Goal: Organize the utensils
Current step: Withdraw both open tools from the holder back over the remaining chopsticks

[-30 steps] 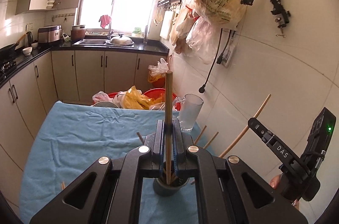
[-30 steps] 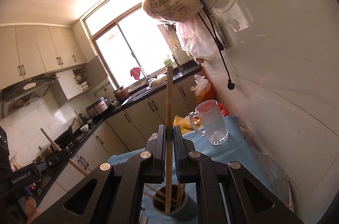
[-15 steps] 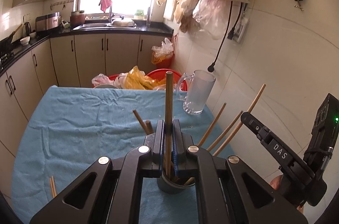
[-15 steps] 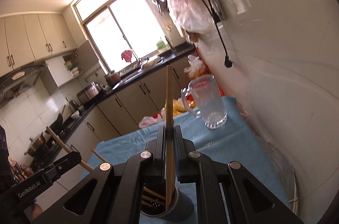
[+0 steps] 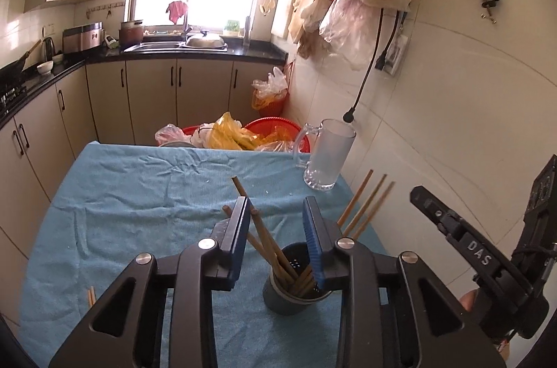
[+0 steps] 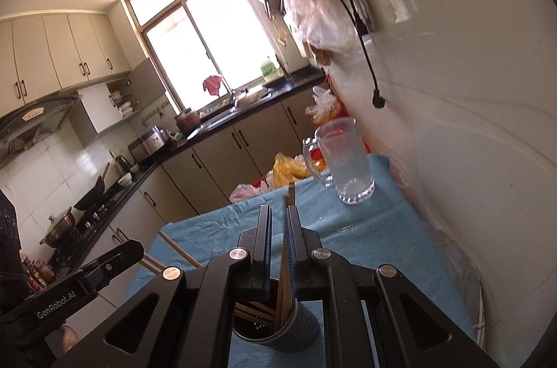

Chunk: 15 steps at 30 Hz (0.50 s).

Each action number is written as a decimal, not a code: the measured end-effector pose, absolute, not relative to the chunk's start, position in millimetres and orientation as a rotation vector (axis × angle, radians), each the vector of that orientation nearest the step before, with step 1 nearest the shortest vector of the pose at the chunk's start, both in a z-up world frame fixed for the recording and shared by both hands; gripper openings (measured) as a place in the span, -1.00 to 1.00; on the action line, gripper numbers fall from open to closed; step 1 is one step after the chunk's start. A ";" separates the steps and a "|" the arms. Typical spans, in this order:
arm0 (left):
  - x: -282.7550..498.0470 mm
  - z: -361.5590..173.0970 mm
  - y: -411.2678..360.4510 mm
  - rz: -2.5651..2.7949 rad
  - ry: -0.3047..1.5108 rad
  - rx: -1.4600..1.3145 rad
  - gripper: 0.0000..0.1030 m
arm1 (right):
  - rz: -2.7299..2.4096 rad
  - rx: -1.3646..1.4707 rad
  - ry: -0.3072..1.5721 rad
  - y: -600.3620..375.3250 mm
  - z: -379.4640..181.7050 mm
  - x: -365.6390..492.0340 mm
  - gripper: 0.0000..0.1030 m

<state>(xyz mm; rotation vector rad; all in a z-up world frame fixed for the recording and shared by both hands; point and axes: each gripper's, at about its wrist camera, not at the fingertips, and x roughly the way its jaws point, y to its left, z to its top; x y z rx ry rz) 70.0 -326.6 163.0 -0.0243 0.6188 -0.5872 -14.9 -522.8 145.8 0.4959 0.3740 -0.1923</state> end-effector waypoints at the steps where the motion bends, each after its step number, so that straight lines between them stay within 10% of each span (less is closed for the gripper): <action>1: 67.0 165.8 -324.2 -0.591 0.613 -0.027 -0.42 | -0.194 0.497 0.362 -522.1 149.5 -21.3 -0.82; 15: 2.6 157.7 -231.0 -0.514 0.579 -0.091 -0.17 | -0.132 0.517 0.419 -480.3 125.0 -77.6 -0.47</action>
